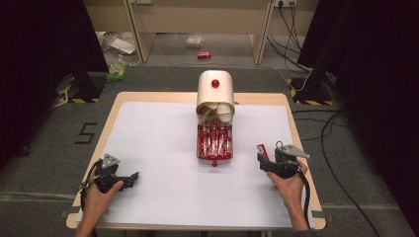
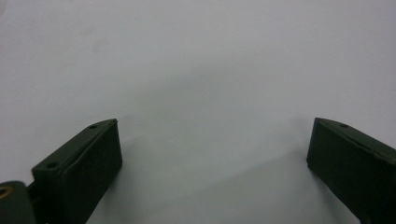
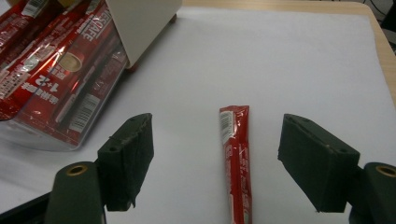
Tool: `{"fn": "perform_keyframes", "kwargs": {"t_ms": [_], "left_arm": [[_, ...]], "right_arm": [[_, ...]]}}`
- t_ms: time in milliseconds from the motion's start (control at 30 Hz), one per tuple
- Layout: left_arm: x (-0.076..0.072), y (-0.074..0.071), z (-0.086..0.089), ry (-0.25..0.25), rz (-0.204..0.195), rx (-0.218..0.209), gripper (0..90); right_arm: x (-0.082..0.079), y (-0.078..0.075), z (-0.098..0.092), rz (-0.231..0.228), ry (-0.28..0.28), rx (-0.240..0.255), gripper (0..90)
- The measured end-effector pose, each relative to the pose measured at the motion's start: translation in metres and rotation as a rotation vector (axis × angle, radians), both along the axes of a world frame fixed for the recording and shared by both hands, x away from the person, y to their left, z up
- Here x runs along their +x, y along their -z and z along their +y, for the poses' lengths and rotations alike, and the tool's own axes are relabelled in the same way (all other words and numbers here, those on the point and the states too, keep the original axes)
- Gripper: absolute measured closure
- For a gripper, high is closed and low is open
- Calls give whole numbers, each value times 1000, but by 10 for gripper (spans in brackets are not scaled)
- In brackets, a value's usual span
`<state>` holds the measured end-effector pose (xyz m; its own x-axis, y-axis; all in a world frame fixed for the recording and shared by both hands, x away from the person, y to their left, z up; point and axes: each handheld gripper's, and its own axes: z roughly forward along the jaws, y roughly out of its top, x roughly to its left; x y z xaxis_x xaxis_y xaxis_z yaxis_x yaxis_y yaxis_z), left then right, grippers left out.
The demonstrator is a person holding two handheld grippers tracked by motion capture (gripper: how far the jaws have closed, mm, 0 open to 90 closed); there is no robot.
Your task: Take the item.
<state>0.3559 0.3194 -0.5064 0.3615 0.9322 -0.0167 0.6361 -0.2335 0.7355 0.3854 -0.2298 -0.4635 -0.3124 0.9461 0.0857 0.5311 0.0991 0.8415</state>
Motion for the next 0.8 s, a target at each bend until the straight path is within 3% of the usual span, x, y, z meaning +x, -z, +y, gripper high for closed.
{"fn": "perform_keyframes", "kwargs": {"t_ms": [333,800], "left_arm": [[0,0,0,0,0,-1,25],[0,0,0,0,0,-1,25]], "right_arm": [[-2,-3,3,-15,15,15,189],[-7,-6,7,-43,-24,20,204]]}}
